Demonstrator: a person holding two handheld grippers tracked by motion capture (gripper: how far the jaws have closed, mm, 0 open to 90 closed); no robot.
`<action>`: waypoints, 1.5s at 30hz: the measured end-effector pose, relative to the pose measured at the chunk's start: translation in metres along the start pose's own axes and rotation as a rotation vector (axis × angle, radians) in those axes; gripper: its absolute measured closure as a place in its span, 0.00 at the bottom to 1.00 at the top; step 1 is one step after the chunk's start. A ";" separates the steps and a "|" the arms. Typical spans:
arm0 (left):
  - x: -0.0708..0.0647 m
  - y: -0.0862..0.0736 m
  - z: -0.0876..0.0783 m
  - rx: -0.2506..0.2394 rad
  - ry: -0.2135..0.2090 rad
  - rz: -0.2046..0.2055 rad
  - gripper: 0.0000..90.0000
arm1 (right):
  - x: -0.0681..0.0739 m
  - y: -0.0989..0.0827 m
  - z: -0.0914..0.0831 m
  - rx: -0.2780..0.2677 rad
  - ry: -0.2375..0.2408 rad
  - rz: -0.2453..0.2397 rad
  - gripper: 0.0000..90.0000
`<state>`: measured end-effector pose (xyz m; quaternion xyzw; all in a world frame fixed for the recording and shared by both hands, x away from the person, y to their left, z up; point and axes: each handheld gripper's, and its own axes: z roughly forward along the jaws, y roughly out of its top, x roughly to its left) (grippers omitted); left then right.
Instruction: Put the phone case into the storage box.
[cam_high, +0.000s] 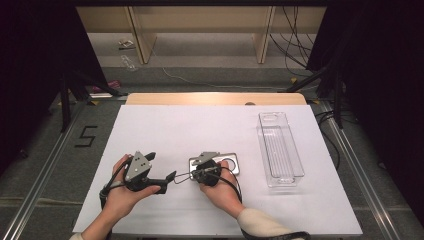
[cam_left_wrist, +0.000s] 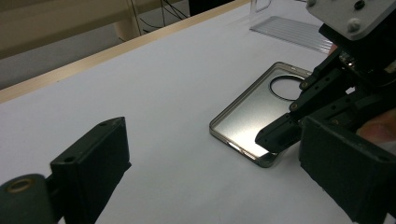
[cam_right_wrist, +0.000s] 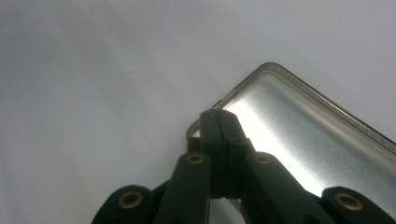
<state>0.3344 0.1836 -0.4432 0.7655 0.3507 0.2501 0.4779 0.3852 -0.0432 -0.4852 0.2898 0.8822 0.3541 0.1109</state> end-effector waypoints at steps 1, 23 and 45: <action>0.000 0.000 0.000 0.000 0.001 0.000 0.09 | 0.000 0.000 -0.001 0.002 0.001 -0.003 1.00; 0.000 0.000 0.000 0.003 0.002 -0.002 0.09 | 0.010 -0.011 -0.023 0.116 0.043 -0.049 1.00; -0.001 0.000 0.001 0.004 0.001 0.005 0.10 | 0.006 -0.031 -0.048 0.159 0.044 -0.060 1.00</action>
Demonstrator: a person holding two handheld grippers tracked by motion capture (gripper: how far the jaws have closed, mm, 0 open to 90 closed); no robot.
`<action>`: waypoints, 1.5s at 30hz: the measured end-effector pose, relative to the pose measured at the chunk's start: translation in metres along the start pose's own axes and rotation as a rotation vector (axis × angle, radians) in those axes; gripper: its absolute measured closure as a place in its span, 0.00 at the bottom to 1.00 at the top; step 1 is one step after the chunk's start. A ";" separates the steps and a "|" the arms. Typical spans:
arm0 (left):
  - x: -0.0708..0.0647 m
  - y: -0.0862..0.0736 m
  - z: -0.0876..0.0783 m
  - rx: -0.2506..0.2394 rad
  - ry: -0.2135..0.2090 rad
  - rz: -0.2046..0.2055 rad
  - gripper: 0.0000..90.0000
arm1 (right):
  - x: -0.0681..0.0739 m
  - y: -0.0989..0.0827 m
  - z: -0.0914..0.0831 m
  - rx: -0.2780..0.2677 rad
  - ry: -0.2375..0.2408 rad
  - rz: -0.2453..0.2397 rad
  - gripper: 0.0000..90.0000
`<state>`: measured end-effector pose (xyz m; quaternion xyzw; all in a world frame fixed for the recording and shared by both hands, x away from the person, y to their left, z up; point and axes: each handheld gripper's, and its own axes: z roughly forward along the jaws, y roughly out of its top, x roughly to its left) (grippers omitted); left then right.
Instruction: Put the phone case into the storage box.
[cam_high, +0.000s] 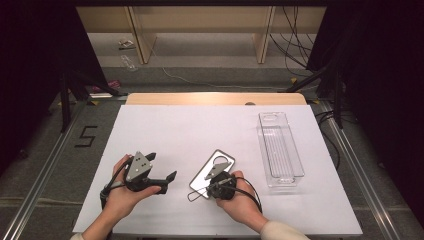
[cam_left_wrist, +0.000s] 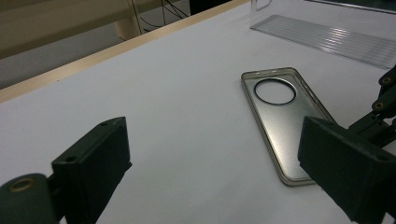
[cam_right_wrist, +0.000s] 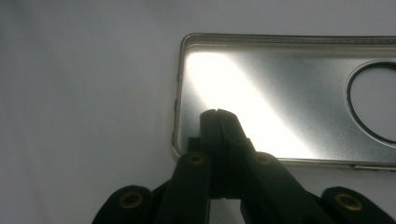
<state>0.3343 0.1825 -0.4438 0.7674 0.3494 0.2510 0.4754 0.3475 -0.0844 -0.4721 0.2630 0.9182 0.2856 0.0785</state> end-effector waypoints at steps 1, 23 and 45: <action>0.000 0.000 0.000 0.001 0.000 0.001 0.10 | -0.001 -0.002 -0.001 -0.006 -0.001 -0.001 1.00; -0.001 0.000 0.000 -0.001 0.002 0.000 0.10 | -0.011 -0.021 -0.015 0.009 -0.029 0.010 1.00; -0.001 0.000 0.000 0.004 -0.001 0.001 0.10 | -0.018 -0.028 -0.019 0.020 -0.042 0.024 1.00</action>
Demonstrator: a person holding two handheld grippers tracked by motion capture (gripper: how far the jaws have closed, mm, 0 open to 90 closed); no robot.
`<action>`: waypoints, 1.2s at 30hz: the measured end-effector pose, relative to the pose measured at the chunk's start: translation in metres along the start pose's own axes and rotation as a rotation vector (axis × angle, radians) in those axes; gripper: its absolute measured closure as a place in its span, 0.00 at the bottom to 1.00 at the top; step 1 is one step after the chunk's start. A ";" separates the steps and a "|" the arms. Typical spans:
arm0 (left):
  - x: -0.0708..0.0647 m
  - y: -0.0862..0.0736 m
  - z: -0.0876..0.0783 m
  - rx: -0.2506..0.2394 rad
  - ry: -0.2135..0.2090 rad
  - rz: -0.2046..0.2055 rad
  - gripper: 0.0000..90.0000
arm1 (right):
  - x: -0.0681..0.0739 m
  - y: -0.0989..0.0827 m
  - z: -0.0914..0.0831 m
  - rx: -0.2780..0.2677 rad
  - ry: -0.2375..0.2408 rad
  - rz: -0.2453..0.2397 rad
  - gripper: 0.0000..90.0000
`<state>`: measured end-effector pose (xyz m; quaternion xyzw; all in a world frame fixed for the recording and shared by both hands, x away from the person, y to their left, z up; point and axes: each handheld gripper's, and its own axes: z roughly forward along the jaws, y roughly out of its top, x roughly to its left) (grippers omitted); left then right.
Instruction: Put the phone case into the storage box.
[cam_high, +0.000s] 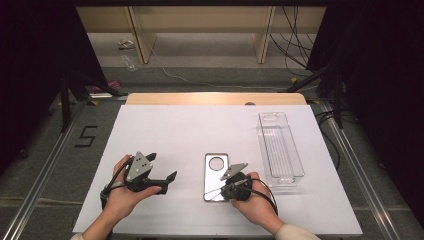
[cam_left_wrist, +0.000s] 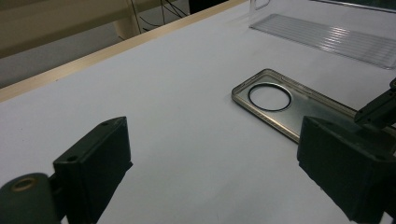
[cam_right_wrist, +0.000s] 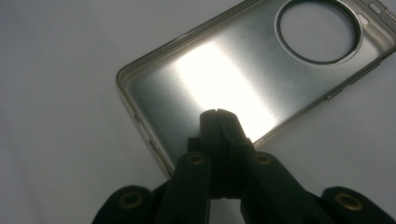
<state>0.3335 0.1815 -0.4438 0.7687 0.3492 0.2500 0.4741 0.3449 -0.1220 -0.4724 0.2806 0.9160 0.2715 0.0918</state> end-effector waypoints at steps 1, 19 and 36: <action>0.000 0.000 0.000 0.000 0.000 0.000 0.10 | 0.000 0.000 0.000 0.003 0.004 -0.001 1.00; 0.000 0.000 0.000 -0.002 -0.005 -0.001 0.11 | 0.002 0.015 -0.015 -0.124 -0.055 -0.140 0.44; -0.002 0.000 0.002 0.001 -0.008 -0.005 0.11 | 0.014 0.033 -0.016 0.106 0.022 -0.428 0.29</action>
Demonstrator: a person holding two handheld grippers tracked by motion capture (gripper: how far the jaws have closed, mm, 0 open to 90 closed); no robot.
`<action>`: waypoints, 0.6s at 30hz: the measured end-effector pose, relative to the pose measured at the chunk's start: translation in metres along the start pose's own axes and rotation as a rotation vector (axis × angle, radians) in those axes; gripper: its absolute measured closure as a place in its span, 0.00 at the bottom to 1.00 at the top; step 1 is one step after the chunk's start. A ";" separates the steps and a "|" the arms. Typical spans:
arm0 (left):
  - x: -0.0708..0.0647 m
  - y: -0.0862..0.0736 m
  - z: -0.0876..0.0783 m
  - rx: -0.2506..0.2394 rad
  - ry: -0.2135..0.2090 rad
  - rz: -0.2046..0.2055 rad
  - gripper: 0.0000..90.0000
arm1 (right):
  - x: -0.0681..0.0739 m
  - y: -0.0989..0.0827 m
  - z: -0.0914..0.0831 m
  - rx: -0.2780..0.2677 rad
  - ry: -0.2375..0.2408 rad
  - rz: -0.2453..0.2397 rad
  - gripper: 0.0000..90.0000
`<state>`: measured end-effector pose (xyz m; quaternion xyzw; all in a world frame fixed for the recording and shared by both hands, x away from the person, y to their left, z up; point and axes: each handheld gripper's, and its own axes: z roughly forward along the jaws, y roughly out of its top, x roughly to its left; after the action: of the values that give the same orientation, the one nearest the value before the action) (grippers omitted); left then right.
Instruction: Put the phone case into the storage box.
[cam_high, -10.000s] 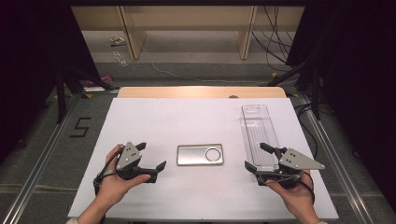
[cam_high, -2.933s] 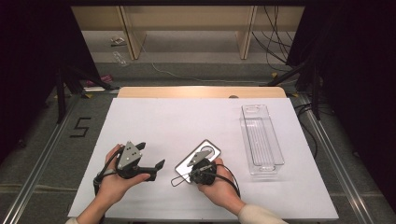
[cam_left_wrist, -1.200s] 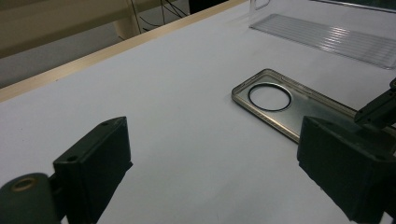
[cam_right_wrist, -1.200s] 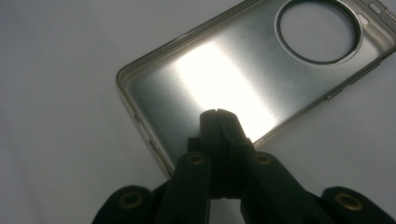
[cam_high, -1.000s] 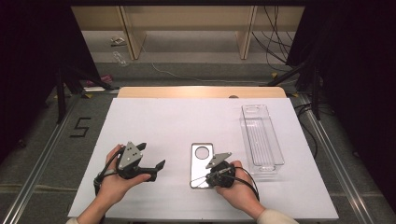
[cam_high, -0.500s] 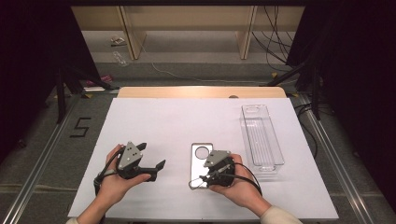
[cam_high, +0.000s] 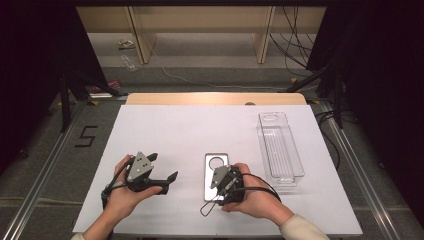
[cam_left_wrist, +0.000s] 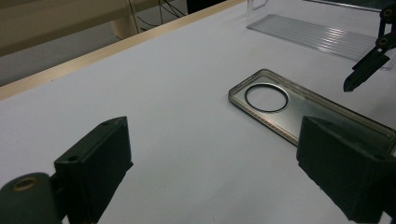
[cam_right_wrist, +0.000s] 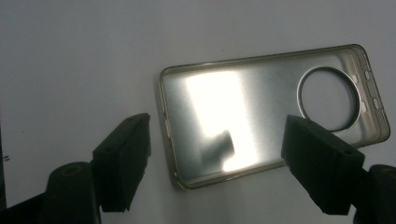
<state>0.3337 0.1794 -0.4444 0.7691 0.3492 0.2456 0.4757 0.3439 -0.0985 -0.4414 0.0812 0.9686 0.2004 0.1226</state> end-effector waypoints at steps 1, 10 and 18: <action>0.000 0.000 0.000 0.000 0.000 -0.001 0.11 | 0.000 0.001 0.001 0.003 -0.004 -0.008 0.29; 0.000 0.000 0.000 -0.001 -0.001 0.000 0.11 | 0.001 0.009 0.006 0.083 0.011 -0.064 0.31; -0.001 0.000 0.001 -0.001 -0.003 0.000 0.11 | 0.004 0.011 0.014 0.131 0.032 -0.093 0.34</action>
<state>0.3337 0.1784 -0.4444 0.7691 0.3484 0.2447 0.4767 0.3453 -0.0826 -0.4499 0.0408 0.9842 0.1321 0.1108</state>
